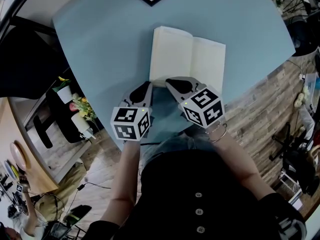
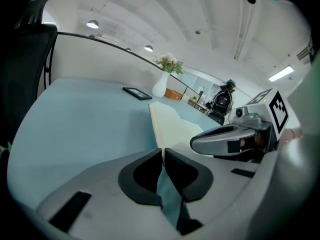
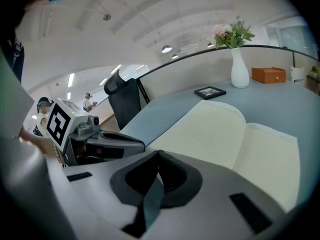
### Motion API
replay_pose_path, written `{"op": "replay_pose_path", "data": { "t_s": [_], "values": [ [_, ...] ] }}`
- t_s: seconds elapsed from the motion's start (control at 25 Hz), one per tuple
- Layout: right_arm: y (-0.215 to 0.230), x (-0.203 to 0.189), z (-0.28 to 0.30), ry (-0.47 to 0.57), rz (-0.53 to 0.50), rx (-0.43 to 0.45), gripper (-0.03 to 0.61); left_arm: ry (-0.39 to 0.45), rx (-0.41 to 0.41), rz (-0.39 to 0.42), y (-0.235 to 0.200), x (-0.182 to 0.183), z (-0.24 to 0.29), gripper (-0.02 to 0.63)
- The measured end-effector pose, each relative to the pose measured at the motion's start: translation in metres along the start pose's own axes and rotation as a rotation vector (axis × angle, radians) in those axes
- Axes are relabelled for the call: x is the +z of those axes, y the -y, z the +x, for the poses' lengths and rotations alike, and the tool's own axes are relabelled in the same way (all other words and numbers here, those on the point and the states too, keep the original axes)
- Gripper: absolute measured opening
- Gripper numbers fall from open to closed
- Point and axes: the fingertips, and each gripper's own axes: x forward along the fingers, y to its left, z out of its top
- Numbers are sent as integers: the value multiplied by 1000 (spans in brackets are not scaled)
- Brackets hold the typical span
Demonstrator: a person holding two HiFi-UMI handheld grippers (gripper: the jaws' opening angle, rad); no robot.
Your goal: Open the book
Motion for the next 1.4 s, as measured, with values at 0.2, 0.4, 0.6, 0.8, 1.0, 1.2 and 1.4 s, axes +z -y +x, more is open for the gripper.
{"op": "replay_pose_path", "data": {
  "t_s": [0.2,0.4,0.6,0.8,1.0,1.2,1.4],
  "values": [
    [1,-3,11,-17,2,8,2,-49,14,55,-5,-7,5,23],
    [2,-5,18,-33,-1,8,2,-95,23,93,-9,-15,11,23],
    [1,-8,19,-47,-7,12,2,-126,39,109,-11,-20,13,16],
    [4,-9,18,-50,-4,5,2,-136,37,120,-7,-20,17,11],
    [4,-9,17,-47,-2,4,2,-151,42,163,-5,-21,21,11],
    [3,-8,14,-36,-2,-3,2,-152,49,159,-6,-21,18,12],
    [0,-8,10,-23,-7,-10,2,-145,73,162,-8,-22,14,12]
  ]
}}
